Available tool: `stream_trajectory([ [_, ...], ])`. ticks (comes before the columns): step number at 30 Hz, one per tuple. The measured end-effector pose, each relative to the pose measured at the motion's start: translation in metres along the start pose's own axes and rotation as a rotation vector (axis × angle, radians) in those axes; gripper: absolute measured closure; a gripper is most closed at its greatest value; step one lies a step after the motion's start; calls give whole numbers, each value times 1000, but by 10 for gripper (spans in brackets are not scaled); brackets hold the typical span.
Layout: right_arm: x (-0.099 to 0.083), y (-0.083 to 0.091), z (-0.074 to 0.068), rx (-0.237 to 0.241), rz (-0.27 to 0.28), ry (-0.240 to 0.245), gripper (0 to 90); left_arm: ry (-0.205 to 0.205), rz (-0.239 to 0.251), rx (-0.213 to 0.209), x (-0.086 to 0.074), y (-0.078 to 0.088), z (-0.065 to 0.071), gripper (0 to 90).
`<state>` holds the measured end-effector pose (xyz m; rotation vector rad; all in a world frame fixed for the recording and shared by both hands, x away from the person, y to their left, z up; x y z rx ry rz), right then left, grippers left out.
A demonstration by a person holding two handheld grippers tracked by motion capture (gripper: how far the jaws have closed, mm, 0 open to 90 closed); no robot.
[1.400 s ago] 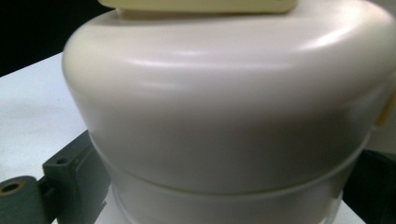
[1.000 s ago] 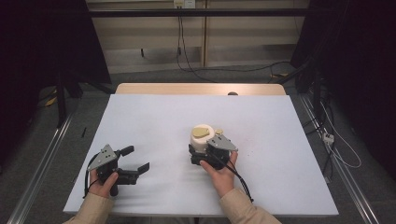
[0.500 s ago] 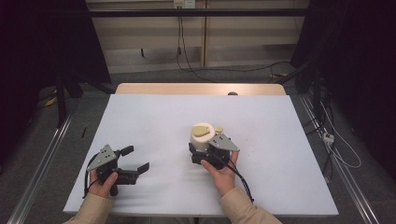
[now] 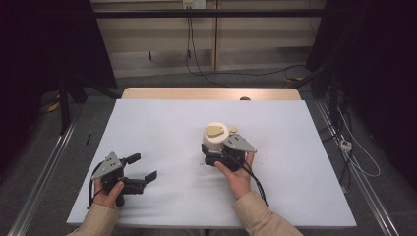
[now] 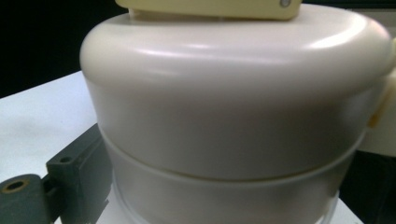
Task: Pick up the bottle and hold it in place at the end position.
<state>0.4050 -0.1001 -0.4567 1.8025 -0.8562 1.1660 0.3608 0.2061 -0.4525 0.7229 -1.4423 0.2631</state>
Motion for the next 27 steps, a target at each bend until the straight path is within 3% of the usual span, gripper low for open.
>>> stream_trajectory([
  [20, 4, -16, 6, 11, -9, 26, 51, 3, -6, 5, -2, 0, 0, 41],
  [27, 3, -19, 9, 7, -14, 11, 51, 3, -7, 9, -2, 1, -1, 41],
])
Point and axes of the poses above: each handheld gripper's, and its own axes: y roughly backward along the jaws, x roughly out of its top, z roughly to its right, the point moved 4 cm from there along -y, roughly forward along the jaws, and after that the axes turned 11 degrees about -y, right-handed, at the moved point
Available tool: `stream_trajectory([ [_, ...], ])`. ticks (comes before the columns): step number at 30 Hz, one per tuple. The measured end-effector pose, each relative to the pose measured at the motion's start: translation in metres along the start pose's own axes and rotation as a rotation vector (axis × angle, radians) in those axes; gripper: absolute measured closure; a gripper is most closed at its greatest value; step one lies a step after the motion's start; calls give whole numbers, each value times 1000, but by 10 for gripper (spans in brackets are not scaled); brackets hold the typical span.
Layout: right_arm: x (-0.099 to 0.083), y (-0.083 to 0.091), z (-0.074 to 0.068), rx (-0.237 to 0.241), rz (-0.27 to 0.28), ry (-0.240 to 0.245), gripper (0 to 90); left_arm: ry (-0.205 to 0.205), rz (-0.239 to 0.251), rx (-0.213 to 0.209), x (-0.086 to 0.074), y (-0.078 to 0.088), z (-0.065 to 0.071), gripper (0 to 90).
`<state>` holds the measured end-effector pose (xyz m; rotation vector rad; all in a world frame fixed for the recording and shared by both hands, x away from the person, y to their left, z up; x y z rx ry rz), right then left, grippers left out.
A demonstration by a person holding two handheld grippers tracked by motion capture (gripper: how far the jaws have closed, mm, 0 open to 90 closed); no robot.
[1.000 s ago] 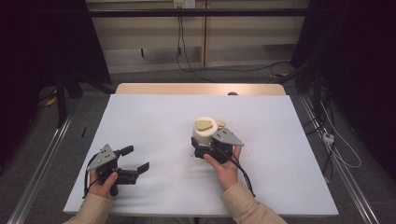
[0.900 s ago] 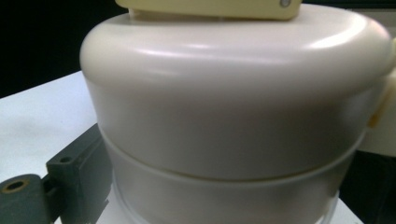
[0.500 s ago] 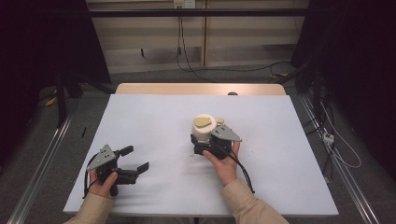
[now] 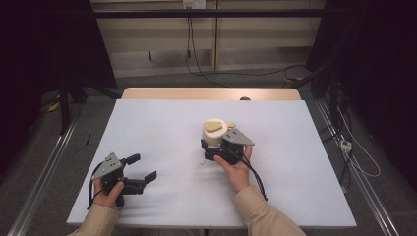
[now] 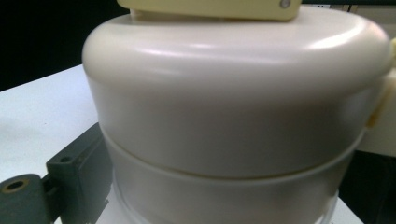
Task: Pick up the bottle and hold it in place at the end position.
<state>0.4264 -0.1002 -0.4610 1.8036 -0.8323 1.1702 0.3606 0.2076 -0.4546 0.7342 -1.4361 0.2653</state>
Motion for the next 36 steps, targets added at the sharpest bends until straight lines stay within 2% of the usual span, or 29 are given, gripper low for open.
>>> stream_trajectory([
  [25, -3, -18, 5, -8, -17, 5, 51, 10, 0, 20, -4, 9, -3, 41],
  [36, -2, -23, 12, -19, -14, -21, 51, 18, -1, 28, -5, 11, -4, 41],
])
Point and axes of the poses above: each handheld gripper's, and its own axes: y roughly backward along the jaws, x roughly out of its top, z roughly to its right, the point moved 4 cm from there along -y, roughly forward along the jaws, and after that the axes turned 11 degrees about -y, right-handed, at the moved point
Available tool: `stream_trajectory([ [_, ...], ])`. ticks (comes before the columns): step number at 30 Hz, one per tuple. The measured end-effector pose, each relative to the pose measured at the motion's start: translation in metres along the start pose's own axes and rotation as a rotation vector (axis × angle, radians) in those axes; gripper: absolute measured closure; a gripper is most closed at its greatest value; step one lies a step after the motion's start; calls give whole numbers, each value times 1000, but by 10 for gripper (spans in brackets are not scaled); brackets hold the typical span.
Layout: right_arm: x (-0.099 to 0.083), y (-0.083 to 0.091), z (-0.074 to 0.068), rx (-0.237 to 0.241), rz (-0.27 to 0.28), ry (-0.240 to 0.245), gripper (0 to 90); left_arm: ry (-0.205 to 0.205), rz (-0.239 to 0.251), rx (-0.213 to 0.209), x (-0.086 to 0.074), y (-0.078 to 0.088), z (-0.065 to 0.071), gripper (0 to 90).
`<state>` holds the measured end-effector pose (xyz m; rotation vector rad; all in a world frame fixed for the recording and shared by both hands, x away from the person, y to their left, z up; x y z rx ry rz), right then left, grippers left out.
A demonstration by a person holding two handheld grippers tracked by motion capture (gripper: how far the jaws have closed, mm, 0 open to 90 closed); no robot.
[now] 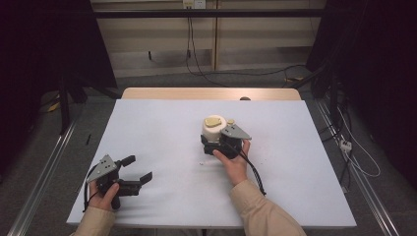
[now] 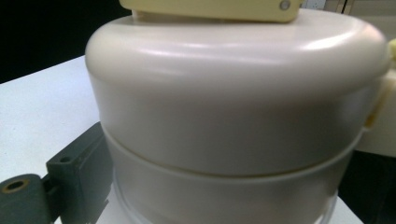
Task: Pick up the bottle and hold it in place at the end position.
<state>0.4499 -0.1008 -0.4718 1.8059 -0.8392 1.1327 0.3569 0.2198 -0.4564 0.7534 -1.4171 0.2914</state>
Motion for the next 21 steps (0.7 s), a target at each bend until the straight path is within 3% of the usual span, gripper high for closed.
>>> stream_trajectory([
  [21, -2, 0, -1, 3, -45, 19, 48, 5, -1, -3, 0, -2, 0, 41],
])
Point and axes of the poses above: each handheld gripper's, and its own axes: y roughly backward along the jaws, x roughly out of its top, z roughly to its right, the point moved 4 cm from there along -y, roughly forward along the jaws, and after that the axes turned 11 degrees about -y, right-handed, at the moved point
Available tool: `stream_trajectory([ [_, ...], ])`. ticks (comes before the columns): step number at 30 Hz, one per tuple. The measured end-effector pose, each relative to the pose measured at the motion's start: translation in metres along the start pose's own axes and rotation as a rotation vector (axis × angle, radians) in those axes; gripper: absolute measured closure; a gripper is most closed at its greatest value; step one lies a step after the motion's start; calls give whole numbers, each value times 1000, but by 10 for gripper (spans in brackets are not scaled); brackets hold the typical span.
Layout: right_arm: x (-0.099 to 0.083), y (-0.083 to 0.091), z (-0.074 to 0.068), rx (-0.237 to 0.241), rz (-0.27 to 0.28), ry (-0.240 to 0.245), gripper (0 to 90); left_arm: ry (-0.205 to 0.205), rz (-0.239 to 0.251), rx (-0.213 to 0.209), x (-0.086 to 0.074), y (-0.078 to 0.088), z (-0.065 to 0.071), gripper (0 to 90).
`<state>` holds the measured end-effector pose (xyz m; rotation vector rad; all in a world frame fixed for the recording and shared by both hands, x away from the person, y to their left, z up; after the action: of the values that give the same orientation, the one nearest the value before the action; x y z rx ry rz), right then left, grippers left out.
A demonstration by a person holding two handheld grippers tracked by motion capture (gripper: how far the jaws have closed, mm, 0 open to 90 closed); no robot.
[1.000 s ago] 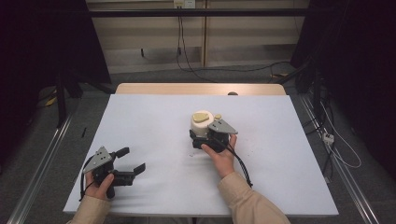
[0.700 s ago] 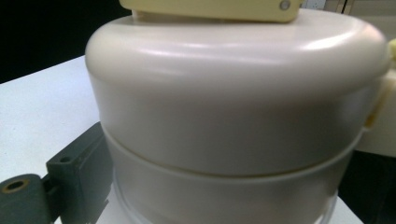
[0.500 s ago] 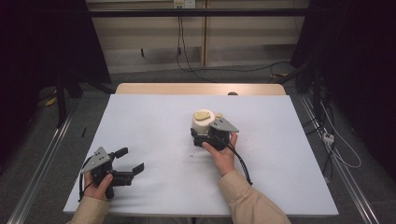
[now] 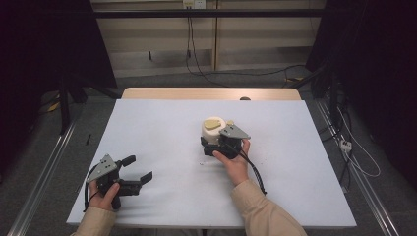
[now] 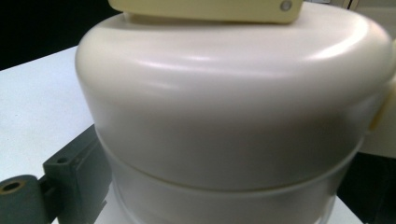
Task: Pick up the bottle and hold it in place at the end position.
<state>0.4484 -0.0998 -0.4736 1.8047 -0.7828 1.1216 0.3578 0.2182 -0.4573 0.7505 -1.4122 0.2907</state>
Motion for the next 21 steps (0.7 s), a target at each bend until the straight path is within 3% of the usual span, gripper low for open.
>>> stream_trajectory([
  [12, -1, 1, 1, 5, -24, 2, 45, 18, 19, -11, 4, -3, 1, 44],
  [21, -1, 1, 2, 9, -40, -4, 43, -1, 24, -27, 12, -15, 6, 44],
])
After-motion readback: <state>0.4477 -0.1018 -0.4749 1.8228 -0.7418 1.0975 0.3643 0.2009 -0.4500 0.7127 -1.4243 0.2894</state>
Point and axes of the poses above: each handheld gripper's, and its own axes: y roughly backward along the jaws, x roughly out of its top, z roughly to its right, the point moved 4 cm from there along -y, roughly forward along the jaws, and after that the axes turned 11 degrees about -y, right-handed, at the moved point
